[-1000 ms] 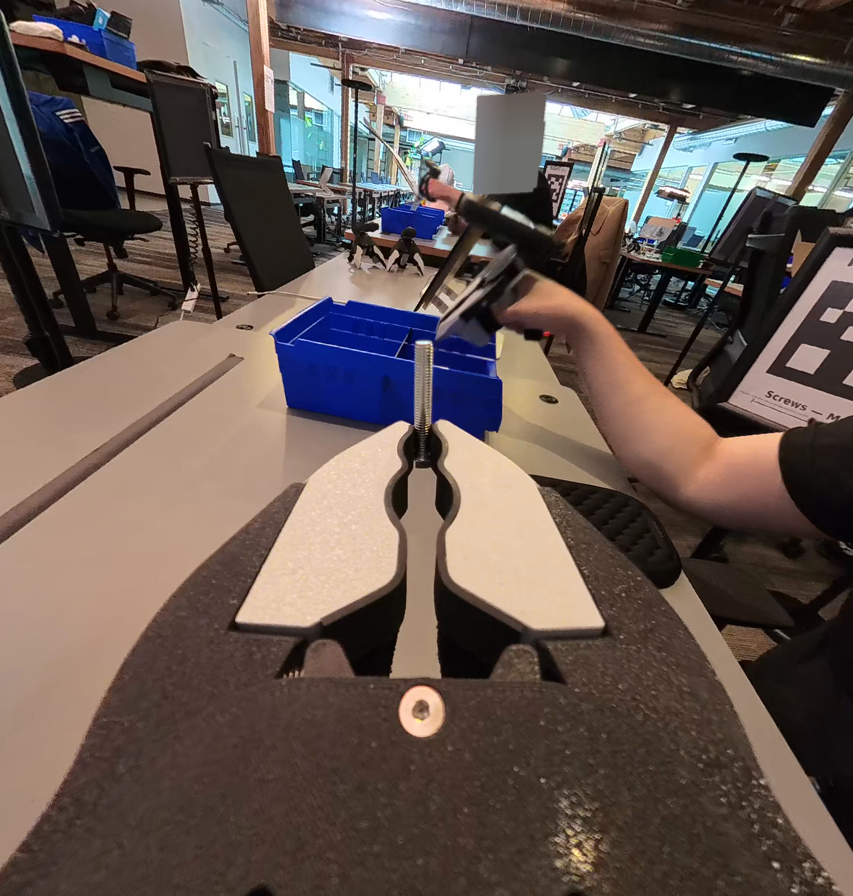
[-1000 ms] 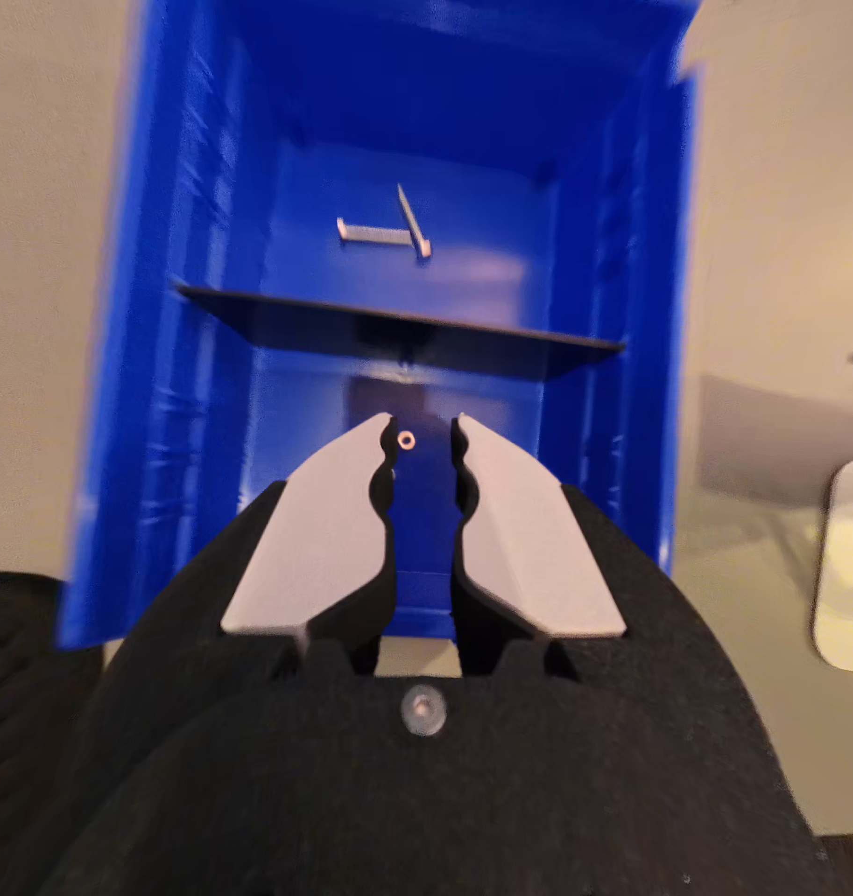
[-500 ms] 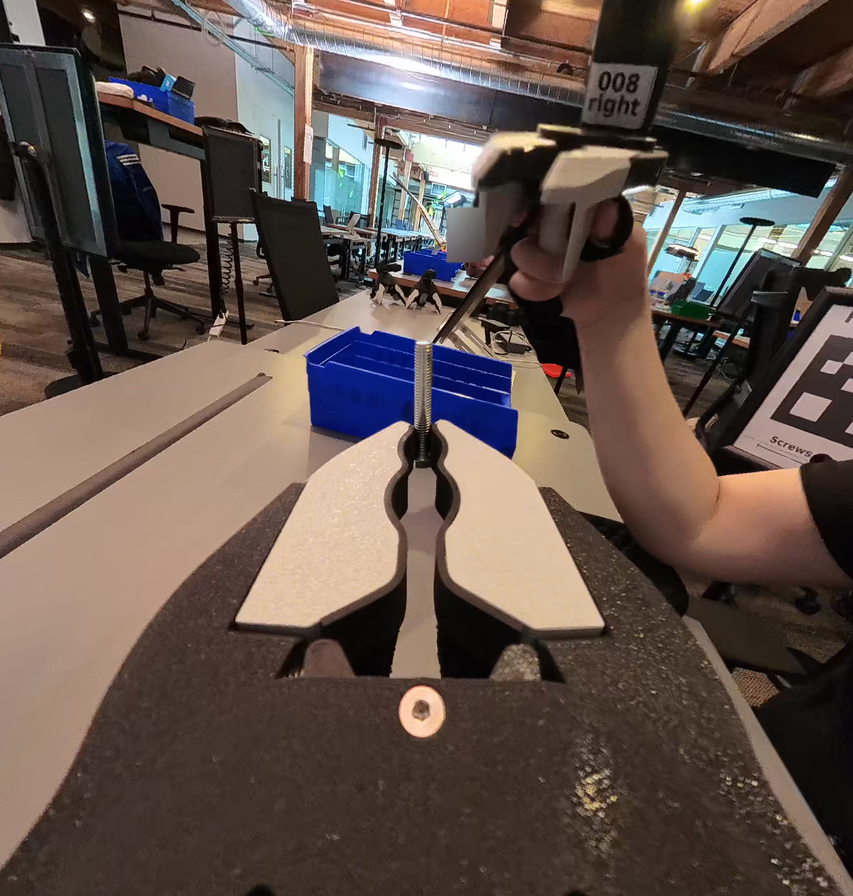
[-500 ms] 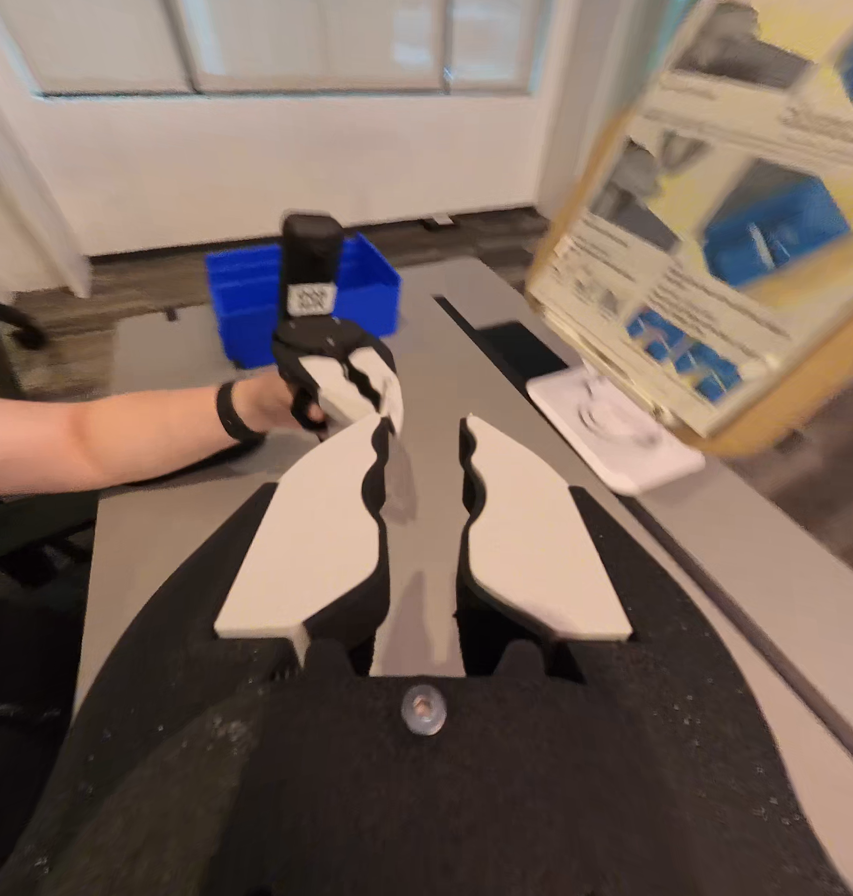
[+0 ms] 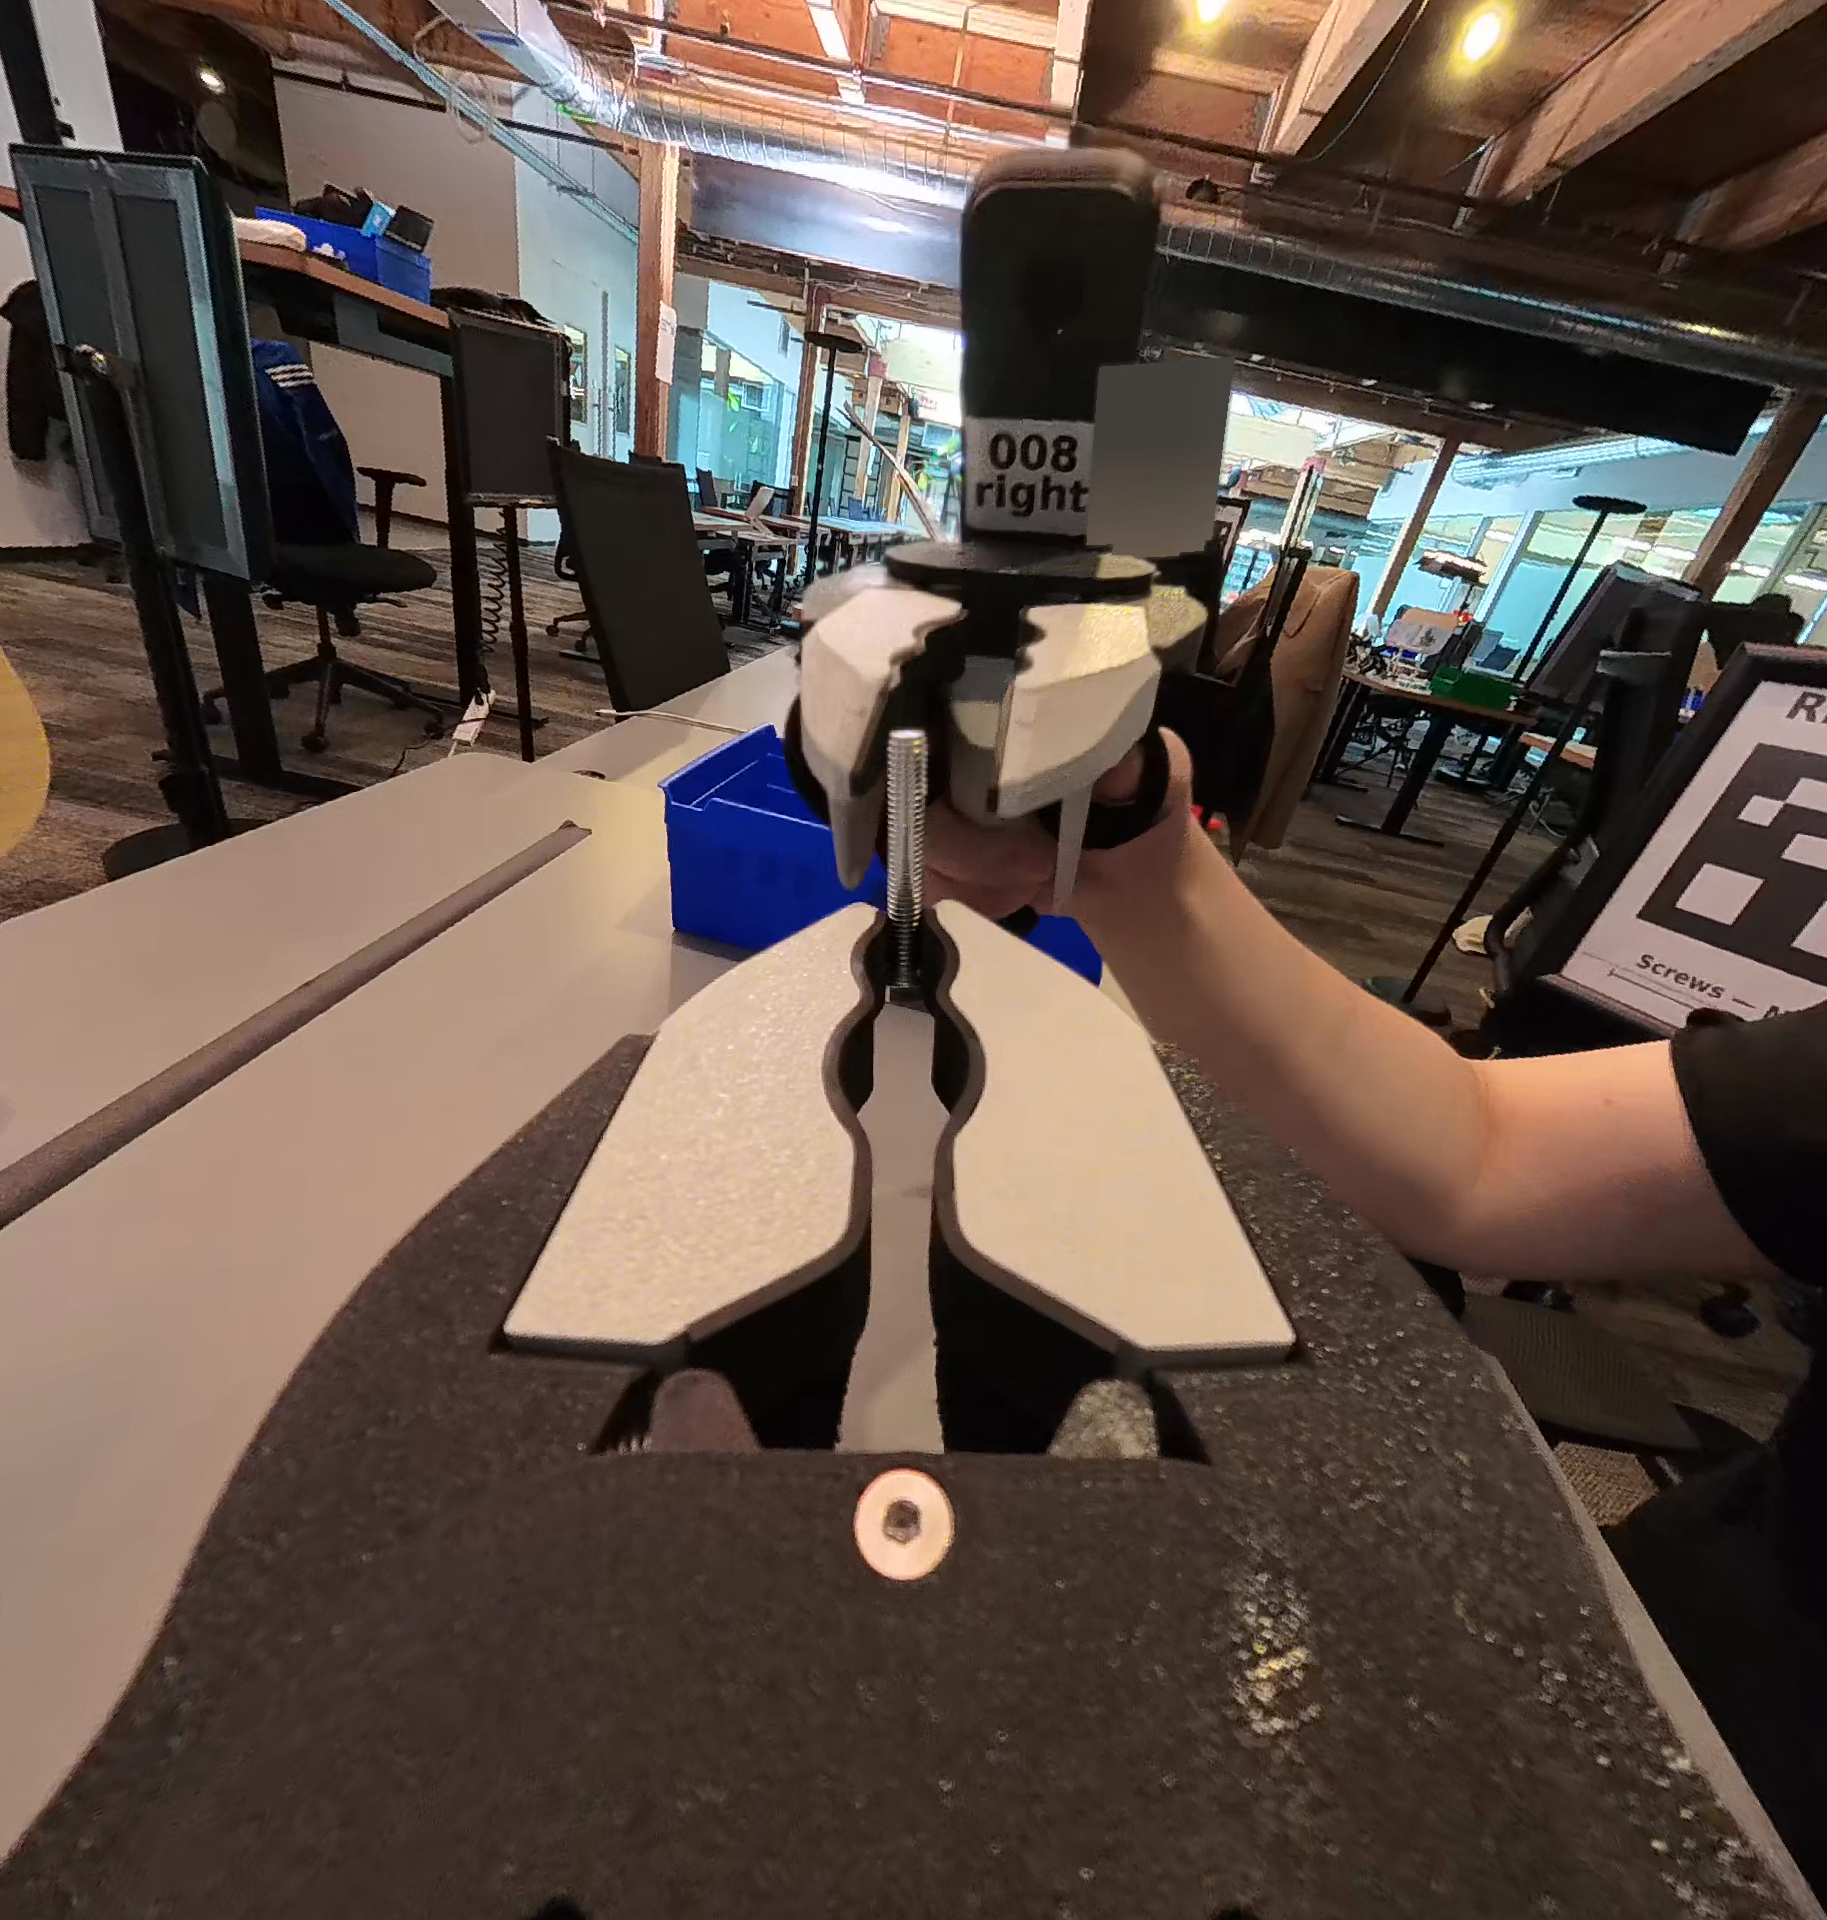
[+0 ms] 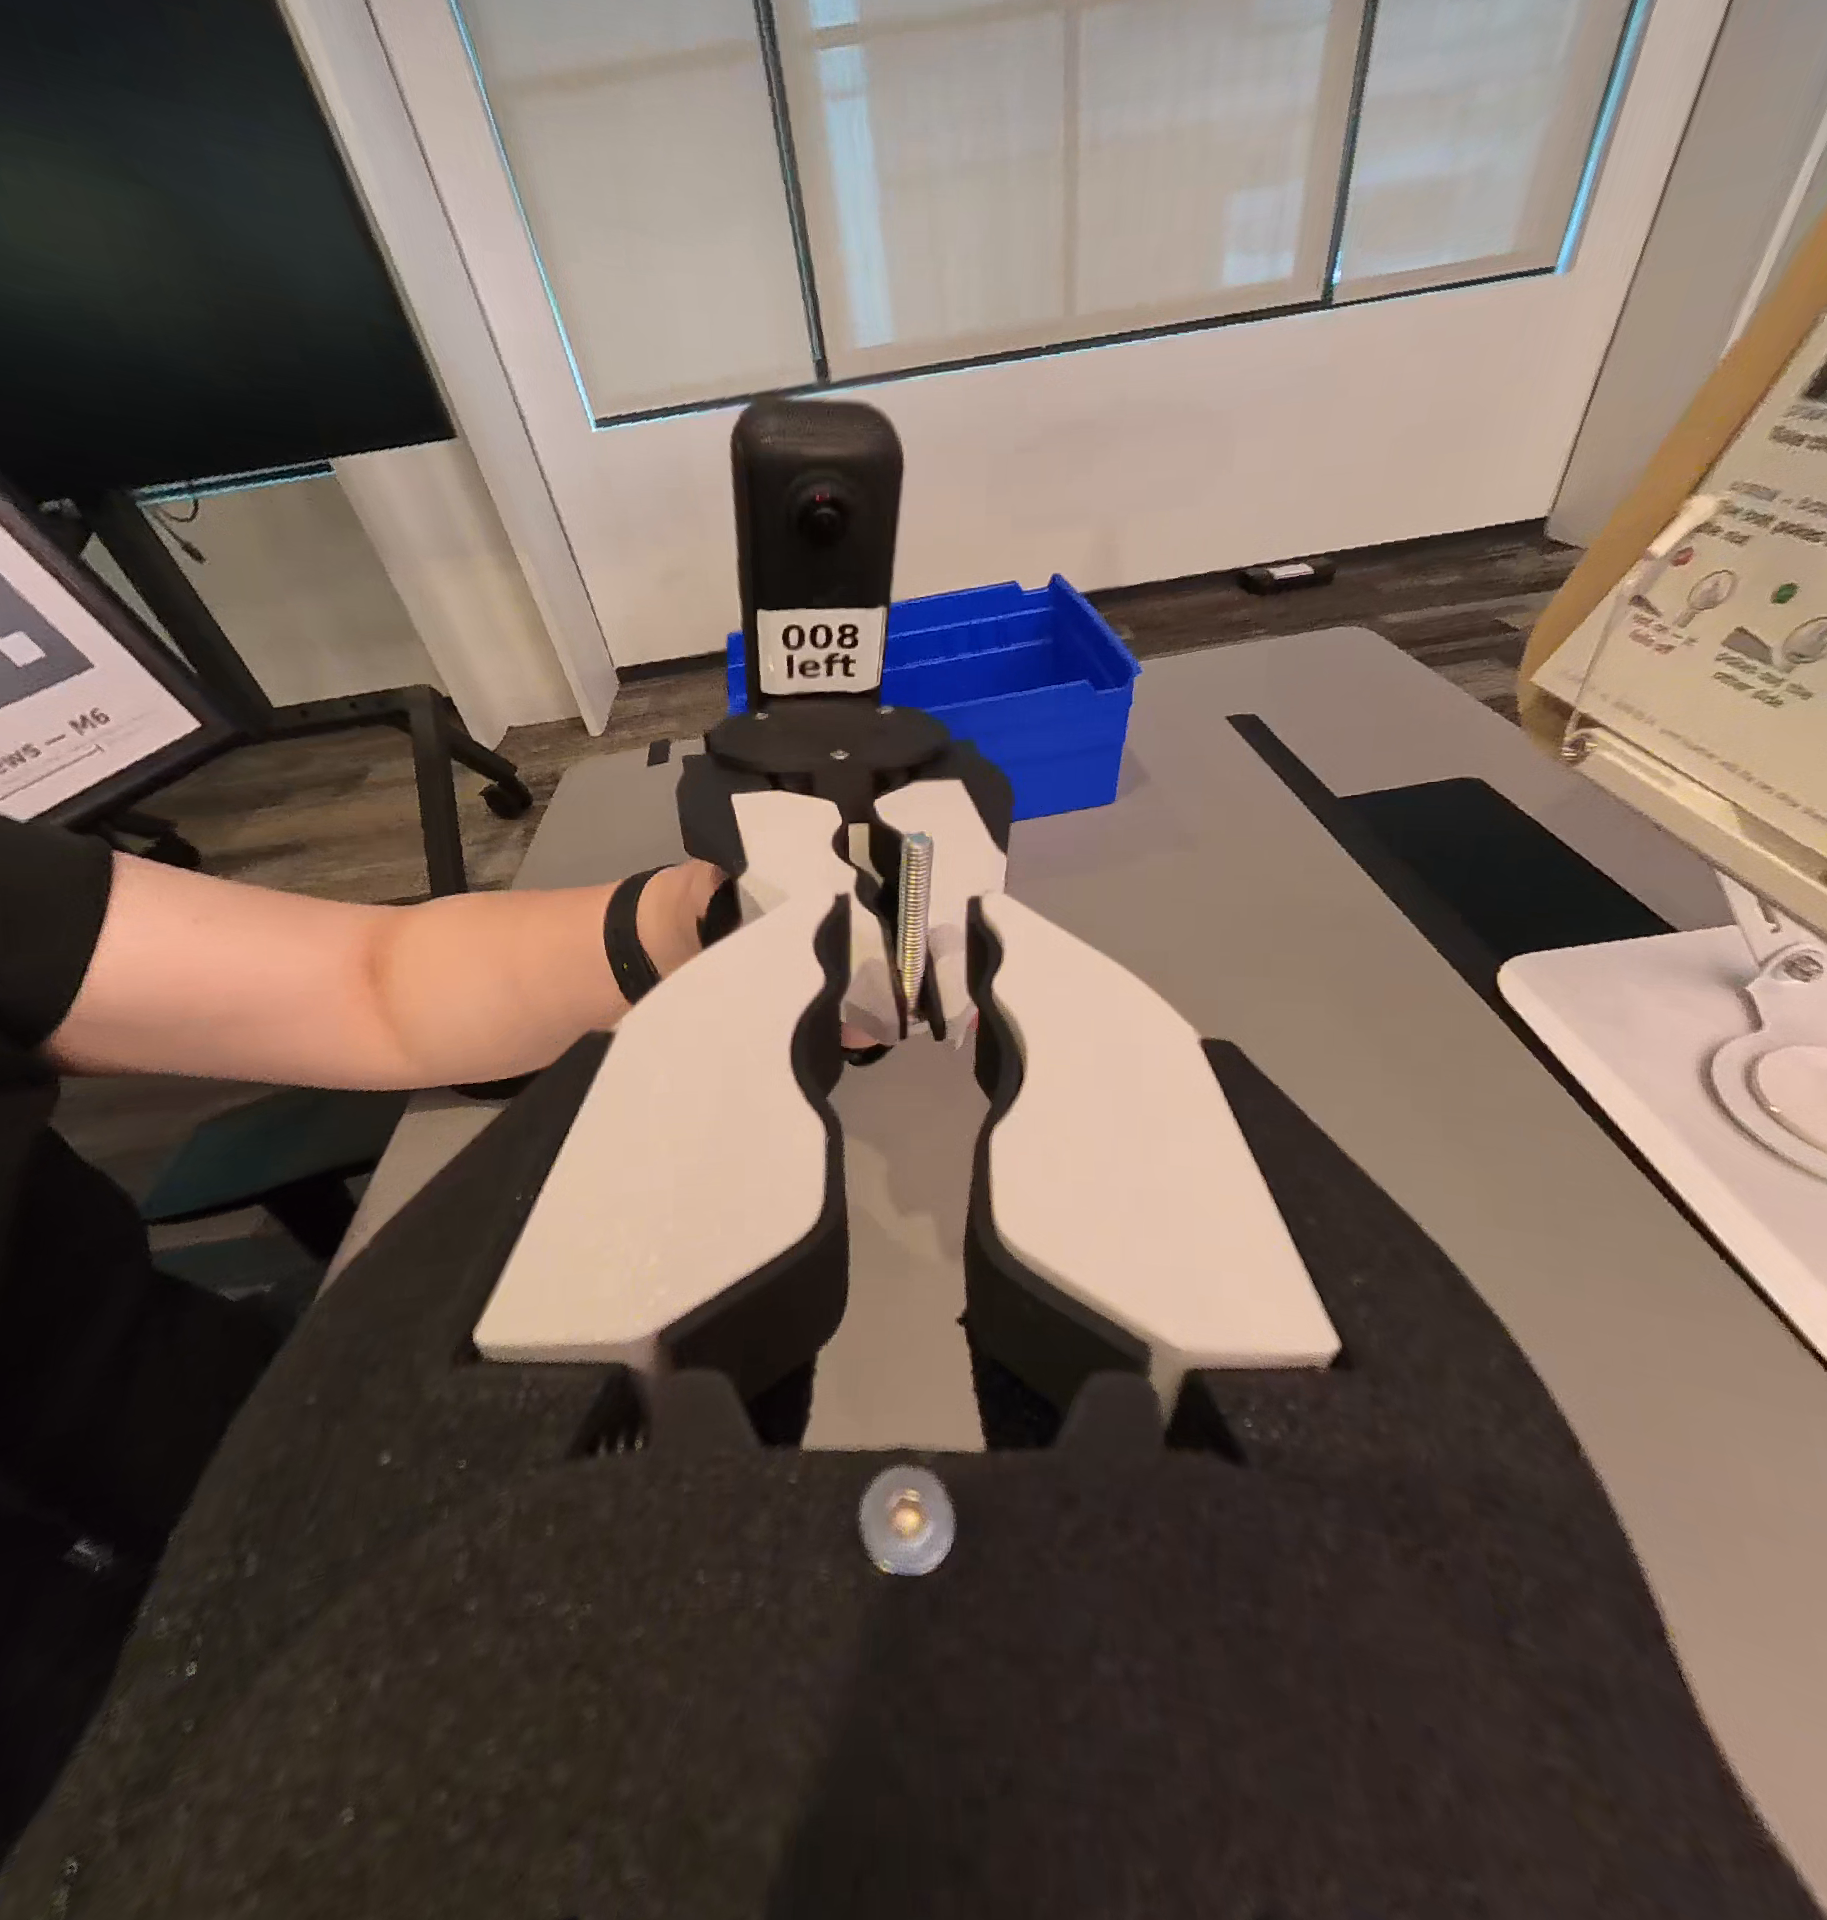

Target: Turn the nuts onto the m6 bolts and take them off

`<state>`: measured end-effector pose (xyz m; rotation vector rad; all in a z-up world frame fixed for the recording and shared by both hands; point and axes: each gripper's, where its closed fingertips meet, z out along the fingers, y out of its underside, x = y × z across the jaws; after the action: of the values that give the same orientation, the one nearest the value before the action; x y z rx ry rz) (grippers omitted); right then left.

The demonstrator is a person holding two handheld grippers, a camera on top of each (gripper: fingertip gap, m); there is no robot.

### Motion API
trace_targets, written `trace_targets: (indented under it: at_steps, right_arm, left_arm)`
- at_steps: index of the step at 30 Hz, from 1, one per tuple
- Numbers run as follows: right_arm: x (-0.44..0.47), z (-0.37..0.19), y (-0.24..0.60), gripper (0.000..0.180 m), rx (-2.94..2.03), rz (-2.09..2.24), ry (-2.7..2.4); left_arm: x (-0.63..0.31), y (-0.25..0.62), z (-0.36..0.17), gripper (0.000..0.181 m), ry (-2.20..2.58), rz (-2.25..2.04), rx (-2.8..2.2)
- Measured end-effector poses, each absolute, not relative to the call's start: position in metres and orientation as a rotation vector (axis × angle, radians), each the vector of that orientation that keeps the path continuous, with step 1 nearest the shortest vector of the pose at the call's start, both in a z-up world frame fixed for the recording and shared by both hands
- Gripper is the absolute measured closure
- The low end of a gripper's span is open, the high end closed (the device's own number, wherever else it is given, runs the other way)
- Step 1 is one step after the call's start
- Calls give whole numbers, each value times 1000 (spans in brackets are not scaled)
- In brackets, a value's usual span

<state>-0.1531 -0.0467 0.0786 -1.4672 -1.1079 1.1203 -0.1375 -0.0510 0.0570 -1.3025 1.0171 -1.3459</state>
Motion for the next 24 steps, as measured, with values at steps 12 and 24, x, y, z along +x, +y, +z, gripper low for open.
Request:
trace_targets:
  at_steps: [12,24]
  right_arm:
    - [-162,62,-49,175,-1433,1204,-1163]
    - [-129,69,-31,175,-1445,1176,-1038]
  left_arm:
    - [-136,-55,51,172,1061,-1340,-1310]
    - [-139,-46,49,148,991,-1406,-1375]
